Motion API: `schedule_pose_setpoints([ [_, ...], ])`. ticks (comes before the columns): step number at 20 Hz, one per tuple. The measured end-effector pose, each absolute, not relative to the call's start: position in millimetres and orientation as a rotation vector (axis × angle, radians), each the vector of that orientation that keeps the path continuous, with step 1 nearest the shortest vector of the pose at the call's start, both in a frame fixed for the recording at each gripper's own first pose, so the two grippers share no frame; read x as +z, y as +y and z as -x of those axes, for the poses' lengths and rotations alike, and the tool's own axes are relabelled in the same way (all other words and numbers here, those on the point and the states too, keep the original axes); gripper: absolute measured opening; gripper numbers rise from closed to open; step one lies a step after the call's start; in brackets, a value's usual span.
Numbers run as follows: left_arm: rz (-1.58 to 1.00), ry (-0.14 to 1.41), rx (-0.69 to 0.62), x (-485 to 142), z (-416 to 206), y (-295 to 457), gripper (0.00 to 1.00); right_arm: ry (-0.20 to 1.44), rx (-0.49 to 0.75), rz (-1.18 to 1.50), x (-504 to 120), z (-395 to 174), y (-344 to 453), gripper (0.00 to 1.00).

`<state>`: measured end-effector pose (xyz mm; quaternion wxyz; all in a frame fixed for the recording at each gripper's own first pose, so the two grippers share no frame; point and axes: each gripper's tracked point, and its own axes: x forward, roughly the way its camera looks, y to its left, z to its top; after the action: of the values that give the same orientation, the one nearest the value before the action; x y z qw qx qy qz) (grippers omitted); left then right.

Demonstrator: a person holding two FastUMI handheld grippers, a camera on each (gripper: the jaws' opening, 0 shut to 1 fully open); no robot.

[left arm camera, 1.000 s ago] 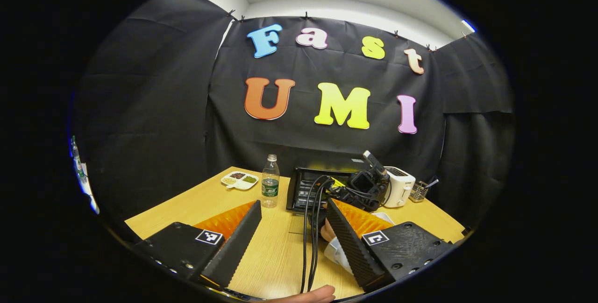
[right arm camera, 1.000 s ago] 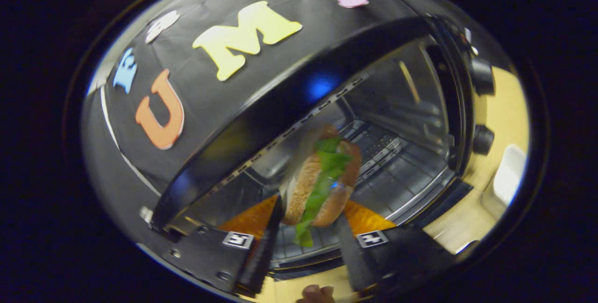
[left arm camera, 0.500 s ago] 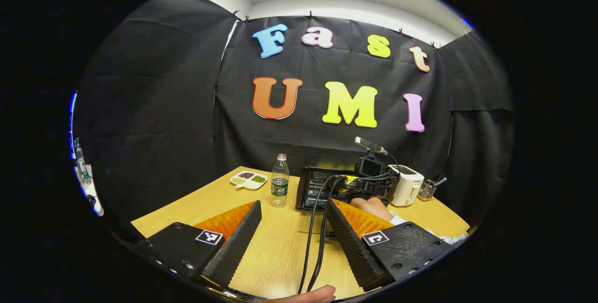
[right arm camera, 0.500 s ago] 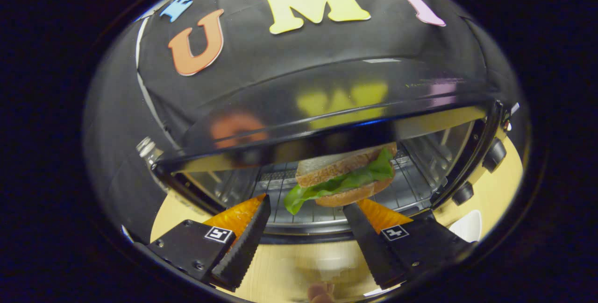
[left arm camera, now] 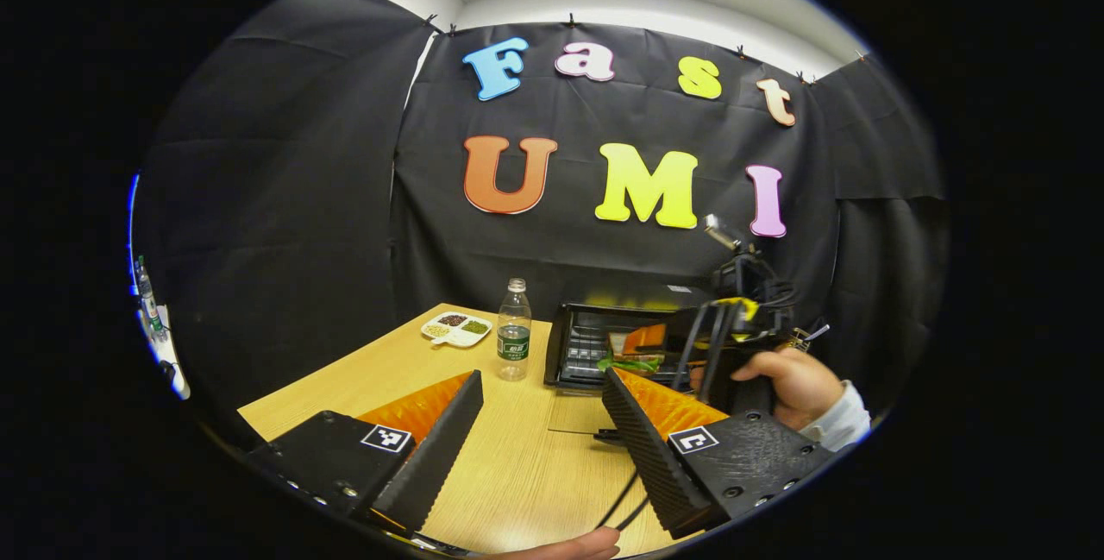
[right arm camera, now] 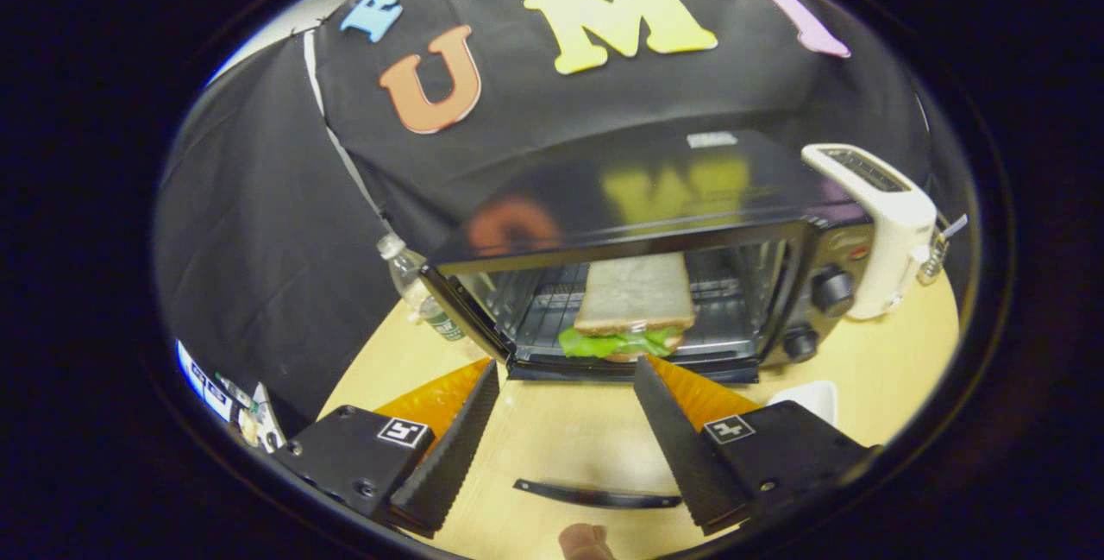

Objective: Open the electric oven with the left hand, put the food in, and close the electric oven.

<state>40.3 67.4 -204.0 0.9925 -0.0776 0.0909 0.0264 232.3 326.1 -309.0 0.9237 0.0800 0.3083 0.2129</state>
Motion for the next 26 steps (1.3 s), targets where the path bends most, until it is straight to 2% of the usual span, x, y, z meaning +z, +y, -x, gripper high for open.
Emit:
schedule_pose_setpoints([
  [1, 0.154, 0.186, 0.052, -205.1, -44.1, 66.3, 0.93, 0.591, 0.437, -0.155, -291.6, -222.8, 314.9, 1.0],
  [2, 0.151, 0.187, 0.052, -205.7, -47.9, 65.0, 0.93, 0.548, 0.435, -0.15, -271.7, -210.9, 304.1, 0.9],
  [3, 0.148, 0.188, 0.05, -205.7, -52.4, 63.0, 0.93, 0.503, 0.429, -0.152, -254.2, -201.3, 291.6, 1.0],
  [8, 0.145, 0.2, 0.006, -215.8, -74.0, 40.6, 0.93, 0.31, 0.392, -0.18, -182.9, -164.1, 220.9, 1.0],
  [13, 0.114, 0.292, -0.061, -257.9, -94.2, 1.5, 0.93, 0.151, 0.254, -0.133, -138.2, -129.3, 113.9, 1.0],
  [14, 0.111, 0.322, -0.083, -269.5, -98.7, -8.7, 0.93, 0.121, 0.227, -0.129, -129.1, -122.3, 95.4, 0.89],
  [15, 0.112, 0.368, -0.107, -283.4, -100.1, -20.3, 0.93, 0.107, 0.205, -0.134, -125.4, -114.4, 76.5, 1.0],
  [16, 0.119, 0.401, -0.132, -293.6, -103.1, -32.8, 0.93, 0.069, 0.169, -0.141, -116.7, -109.5, 57.6, 1.0],
  [17, 0.124, 0.43, -0.157, -303.7, -105.1, -45.3, 0.93, 0.028, 0.132, -0.129, -108.8, -104.7, 38.5, 0.89],
  [18, 0.126, 0.464, -0.176, -315.9, -103.6, -55.2, 0.93, -0.003, 0.101, -0.109, -103.4, -100.2, 22.0, 1.0],
  [21, 0.095, 0.592, -0.22, -360.4, -103.7, -79.2, 0.93, -0.078, 0.089, -0.068, -95.4, -84.6, 3.7, 1.0],
  [26, 0.061, 0.713, -0.234, -404.0, -106.2, -89.8, 0.93, -0.077, 0.111, -0.069, -110.1, -83.9, -5.6, 1.0],
])
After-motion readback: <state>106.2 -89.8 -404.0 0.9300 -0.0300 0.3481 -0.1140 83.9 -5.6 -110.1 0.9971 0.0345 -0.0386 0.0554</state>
